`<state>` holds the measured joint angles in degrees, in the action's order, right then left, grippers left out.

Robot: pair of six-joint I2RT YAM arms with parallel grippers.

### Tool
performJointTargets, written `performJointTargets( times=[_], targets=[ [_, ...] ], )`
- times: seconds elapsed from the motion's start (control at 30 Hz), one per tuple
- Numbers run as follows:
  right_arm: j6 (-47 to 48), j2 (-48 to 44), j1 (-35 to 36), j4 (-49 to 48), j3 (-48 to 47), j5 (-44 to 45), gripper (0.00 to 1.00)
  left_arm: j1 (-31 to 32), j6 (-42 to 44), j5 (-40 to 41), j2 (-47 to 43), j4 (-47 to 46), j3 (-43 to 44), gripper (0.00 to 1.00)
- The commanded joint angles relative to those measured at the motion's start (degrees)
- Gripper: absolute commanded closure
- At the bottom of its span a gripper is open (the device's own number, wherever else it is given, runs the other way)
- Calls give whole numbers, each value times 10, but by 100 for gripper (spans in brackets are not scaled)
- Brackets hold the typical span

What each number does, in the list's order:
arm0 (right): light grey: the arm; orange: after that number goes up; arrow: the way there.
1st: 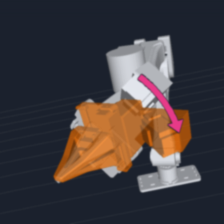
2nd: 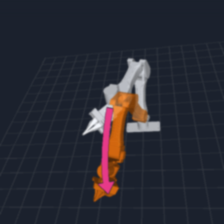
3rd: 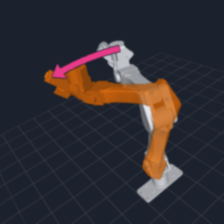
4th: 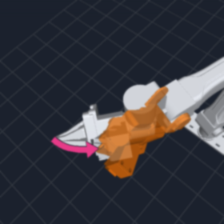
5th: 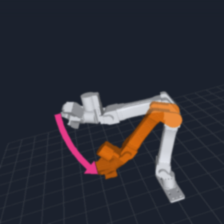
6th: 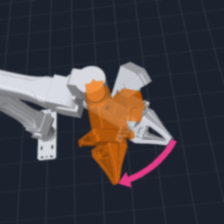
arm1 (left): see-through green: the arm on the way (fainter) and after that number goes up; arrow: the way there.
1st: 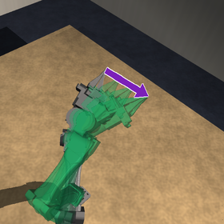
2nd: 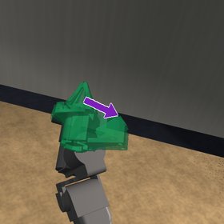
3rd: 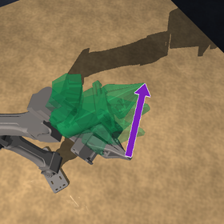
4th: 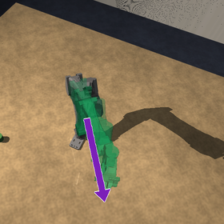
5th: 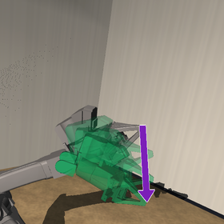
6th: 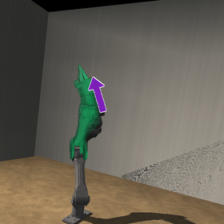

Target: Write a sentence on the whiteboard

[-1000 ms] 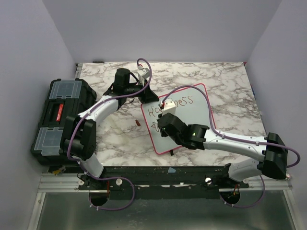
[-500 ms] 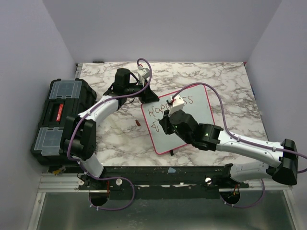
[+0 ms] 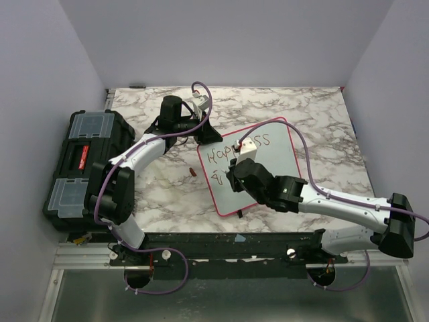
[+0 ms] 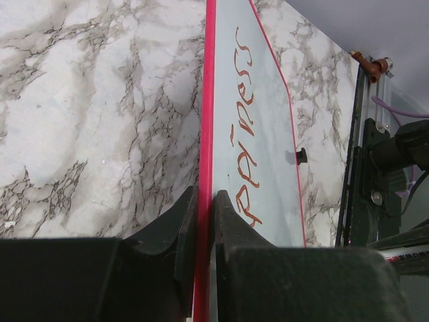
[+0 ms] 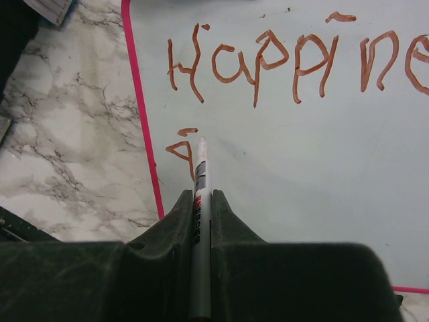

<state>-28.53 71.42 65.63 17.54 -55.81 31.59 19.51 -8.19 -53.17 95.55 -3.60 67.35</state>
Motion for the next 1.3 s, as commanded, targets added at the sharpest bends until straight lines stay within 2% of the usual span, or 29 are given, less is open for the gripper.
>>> performJointTargets(
  times=[0.0,0.5,1.27],
  targets=[
    [-11,19,-1,6,6,22,99,0,32,21,-12,-24,4,100],
    [-17,52,-1,6,24,40,99,0,33,21,-10,-23,6,100],
    [-49,13,-1,48,68,-26,99,0,33,20,-11,-22,7,100]
  ],
)
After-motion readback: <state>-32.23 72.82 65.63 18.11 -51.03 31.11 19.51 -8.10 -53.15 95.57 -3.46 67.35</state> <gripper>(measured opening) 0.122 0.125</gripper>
